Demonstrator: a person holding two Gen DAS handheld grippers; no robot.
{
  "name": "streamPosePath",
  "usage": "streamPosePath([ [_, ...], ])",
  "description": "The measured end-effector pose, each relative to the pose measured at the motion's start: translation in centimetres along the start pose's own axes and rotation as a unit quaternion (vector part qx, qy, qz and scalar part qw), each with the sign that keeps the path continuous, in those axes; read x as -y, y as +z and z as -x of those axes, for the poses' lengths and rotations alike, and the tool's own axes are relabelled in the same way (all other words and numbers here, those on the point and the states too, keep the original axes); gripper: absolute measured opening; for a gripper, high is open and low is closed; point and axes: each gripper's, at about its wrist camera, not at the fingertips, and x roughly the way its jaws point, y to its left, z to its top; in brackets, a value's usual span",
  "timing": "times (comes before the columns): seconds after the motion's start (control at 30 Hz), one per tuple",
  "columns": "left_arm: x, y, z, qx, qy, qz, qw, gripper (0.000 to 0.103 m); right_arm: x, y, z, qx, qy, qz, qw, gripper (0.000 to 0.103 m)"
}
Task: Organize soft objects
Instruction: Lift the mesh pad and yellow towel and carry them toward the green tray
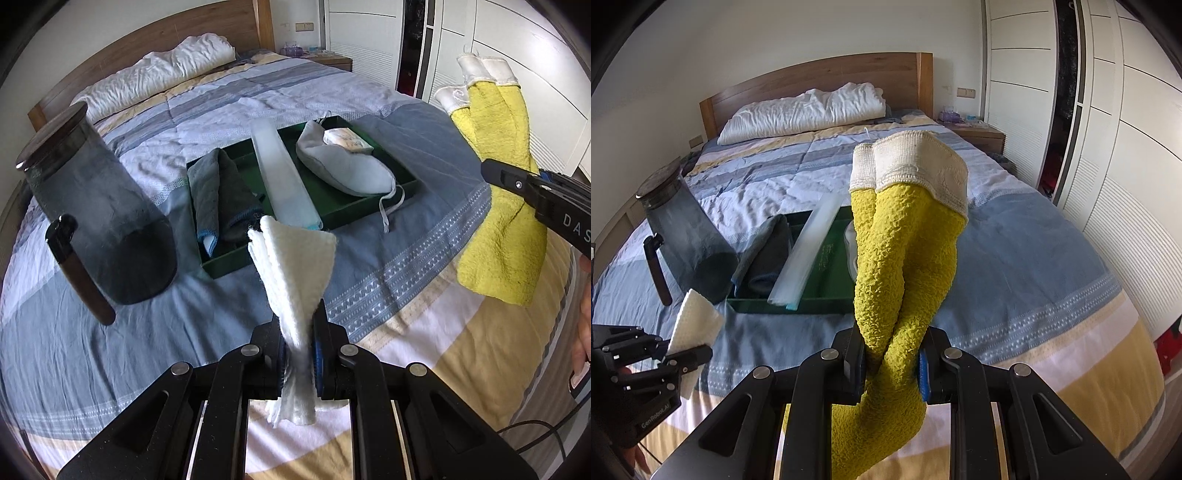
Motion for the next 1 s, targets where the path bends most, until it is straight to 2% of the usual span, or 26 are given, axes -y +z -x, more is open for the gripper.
streamPosePath([
  [0.53,0.5,4.2,-0.9,0.027,0.001,-0.007,0.9996,0.01,0.3,2.3,-3.0,0.019,-0.008,0.013,1.0,0.02],
  [1.0,0.1,8.9,-2.5,0.062,0.012,0.019,0.9978,0.01,-0.8,4.7,-7.0,0.027,0.0,0.036,0.999,0.02],
])
